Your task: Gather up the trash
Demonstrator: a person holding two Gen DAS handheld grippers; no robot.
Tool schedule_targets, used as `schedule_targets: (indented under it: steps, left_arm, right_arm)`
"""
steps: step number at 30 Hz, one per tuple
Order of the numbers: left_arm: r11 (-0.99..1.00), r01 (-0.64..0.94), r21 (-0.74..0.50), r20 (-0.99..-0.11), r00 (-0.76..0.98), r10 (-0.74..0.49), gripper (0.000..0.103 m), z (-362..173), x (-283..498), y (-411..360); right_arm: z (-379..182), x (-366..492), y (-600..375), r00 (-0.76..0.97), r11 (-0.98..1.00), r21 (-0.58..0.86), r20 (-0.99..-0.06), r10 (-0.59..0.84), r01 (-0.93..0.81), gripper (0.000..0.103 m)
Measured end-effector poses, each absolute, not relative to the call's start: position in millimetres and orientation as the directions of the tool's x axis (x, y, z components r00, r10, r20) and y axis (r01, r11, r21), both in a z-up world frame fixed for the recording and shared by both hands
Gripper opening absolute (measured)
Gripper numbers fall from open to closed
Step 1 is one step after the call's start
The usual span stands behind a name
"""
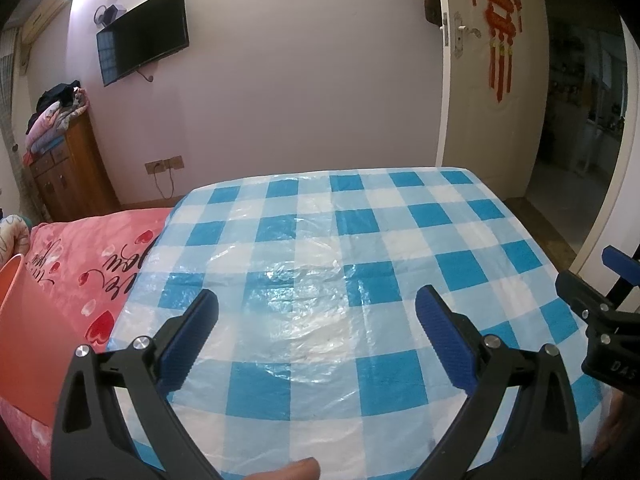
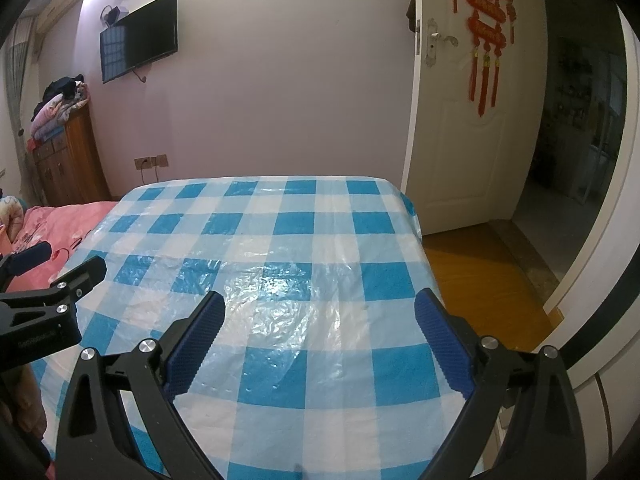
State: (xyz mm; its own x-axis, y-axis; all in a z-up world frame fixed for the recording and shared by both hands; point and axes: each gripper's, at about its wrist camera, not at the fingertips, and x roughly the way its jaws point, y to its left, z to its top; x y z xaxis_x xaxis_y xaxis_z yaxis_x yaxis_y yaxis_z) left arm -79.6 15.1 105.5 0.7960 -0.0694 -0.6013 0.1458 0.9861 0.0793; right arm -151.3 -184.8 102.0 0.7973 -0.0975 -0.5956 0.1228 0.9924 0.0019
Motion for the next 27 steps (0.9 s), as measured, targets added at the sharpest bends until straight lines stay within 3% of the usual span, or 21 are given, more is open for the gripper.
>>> schedule_targets:
  steps: [13,27]
  left_arm:
    - [0.987,0.122,0.1,-0.582,0.812,-0.042,0.099,106.3,-78.5,13.1]
    - [0.993,0.054,0.101,-0.472,0.882,-0.001,0.099,166.9,-85.2,20.9]
  right_arm:
    - [101.3,-145.8,-184.8,0.799,0.994,0.005,-0.596,-0.084,0.108,0.094]
    - [110.4,-144.6,-185.8,0.81,0.995,0.016,-0.583,-0.072,0.1,0.094]
